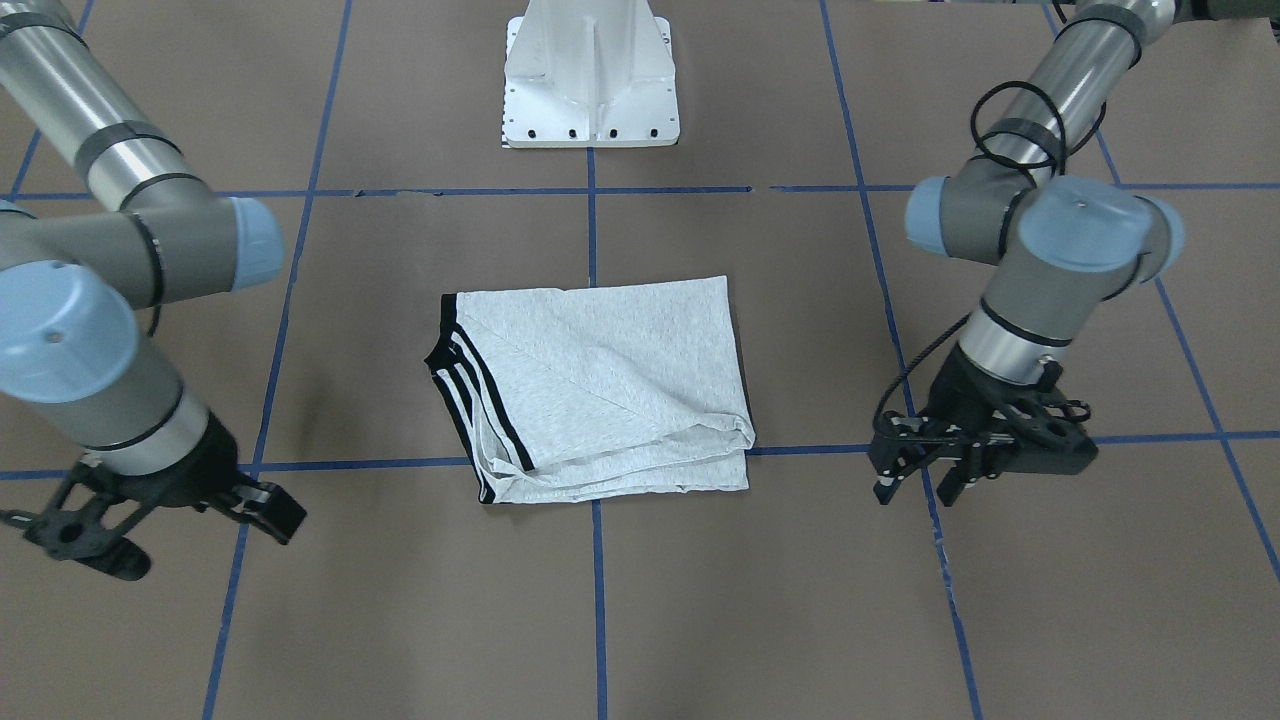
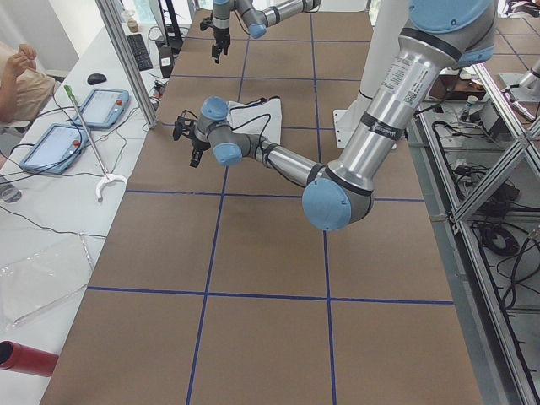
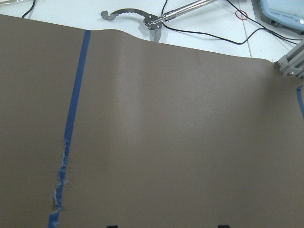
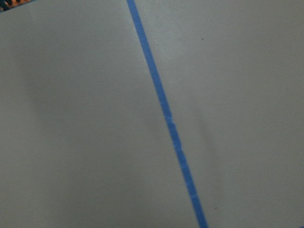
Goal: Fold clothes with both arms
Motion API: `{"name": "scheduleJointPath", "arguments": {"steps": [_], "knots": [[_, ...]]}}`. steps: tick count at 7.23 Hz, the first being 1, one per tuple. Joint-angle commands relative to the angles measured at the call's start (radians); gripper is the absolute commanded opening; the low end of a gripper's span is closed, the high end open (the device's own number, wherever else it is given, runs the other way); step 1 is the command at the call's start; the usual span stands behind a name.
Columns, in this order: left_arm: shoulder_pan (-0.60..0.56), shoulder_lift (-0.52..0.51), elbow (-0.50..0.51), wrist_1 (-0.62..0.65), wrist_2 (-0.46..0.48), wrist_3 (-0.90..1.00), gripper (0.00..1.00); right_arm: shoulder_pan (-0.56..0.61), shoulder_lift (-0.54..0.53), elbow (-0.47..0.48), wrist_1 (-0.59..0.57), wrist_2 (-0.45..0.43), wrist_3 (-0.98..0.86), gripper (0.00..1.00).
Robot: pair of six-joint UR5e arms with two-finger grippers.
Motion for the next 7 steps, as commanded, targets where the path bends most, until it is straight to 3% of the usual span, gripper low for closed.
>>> {"name": "scheduleJointPath", "arguments": {"steps": [1, 3, 5, 6, 7], "knots": [[-0.189, 0.077, 0.015, 0.046, -0.167, 0.363, 0.76, 0.148, -0.124, 0.011, -0.008, 0.112, -0.348, 1.00], [-0.325, 0.097, 0.010, 0.199, -0.308, 0.607, 0.76, 0.278, -0.199, 0.014, -0.032, 0.137, -0.568, 1.00], [-0.489, 0.112, -0.017, 0.403, -0.338, 0.810, 0.77, 0.421, -0.283, 0.034, -0.089, 0.186, -0.798, 1.00], [-0.513, 0.112, -0.014, 0.440, -0.330, 0.880, 0.81, 0.453, -0.329, 0.083, -0.150, 0.186, -0.901, 1.00], [-0.531, 0.117, -0.024, 0.477, -0.332, 0.889, 0.91, 0.472, -0.354, 0.138, -0.240, 0.186, -0.976, 1.00]]}}
